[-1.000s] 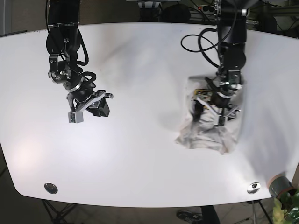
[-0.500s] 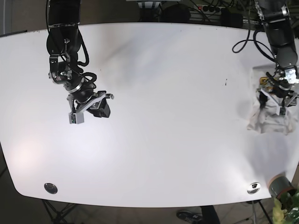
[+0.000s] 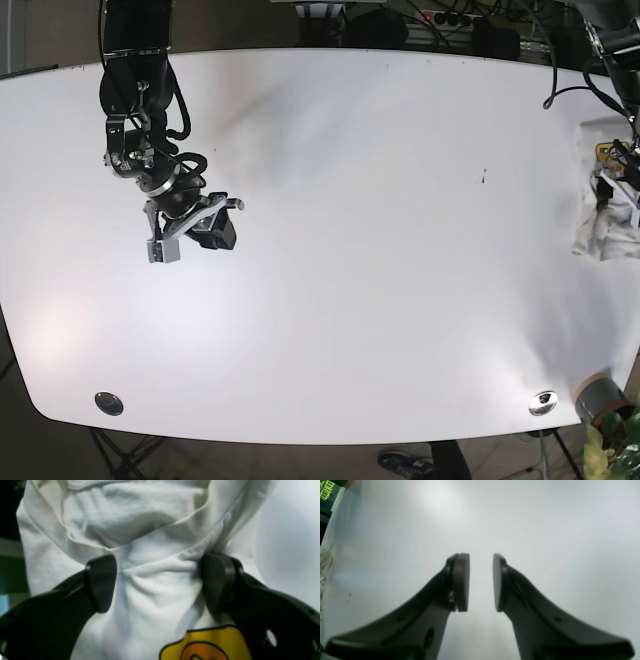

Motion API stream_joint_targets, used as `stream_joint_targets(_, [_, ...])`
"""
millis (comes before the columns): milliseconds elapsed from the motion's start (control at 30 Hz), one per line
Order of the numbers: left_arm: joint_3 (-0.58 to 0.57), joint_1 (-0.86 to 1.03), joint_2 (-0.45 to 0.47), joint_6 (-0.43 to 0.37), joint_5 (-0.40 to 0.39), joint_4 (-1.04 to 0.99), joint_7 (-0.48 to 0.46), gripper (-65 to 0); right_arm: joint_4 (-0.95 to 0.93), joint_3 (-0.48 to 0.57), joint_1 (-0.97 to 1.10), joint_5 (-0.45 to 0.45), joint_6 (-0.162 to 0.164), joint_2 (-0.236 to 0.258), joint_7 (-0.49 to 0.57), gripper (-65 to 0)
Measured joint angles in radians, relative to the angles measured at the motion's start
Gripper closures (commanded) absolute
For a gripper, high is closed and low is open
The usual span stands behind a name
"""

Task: Fold the T-shirt properly
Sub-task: 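Drag the folded white shirt with the left gripper off to the table edge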

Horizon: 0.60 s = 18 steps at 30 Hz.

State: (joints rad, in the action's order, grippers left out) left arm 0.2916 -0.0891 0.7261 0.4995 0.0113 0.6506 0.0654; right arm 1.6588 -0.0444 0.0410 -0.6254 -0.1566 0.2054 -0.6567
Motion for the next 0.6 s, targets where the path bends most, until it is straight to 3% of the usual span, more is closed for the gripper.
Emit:
stream_joint_targets(367, [0.002,0.012,0.057,0.064,0.041,-0.002,0.053,-48.5,0.075,0.000,0.010,0.011,0.000,0.002,0.000,-15.2])
stream_joint_targets(467, [0.027,0.034,0.049,0.079,0.008,0.068,0.108,-48.5,0.075,0.004,0.011,0.011,-0.001,0.002,-0.003,-15.2])
stream_joint_targets(600, [0.072,0.087,0.037,0.103,-0.044,0.194,0.112,-48.5,0.074,0.005,0.009,0.027,0.000,0.003,0.000,-15.2])
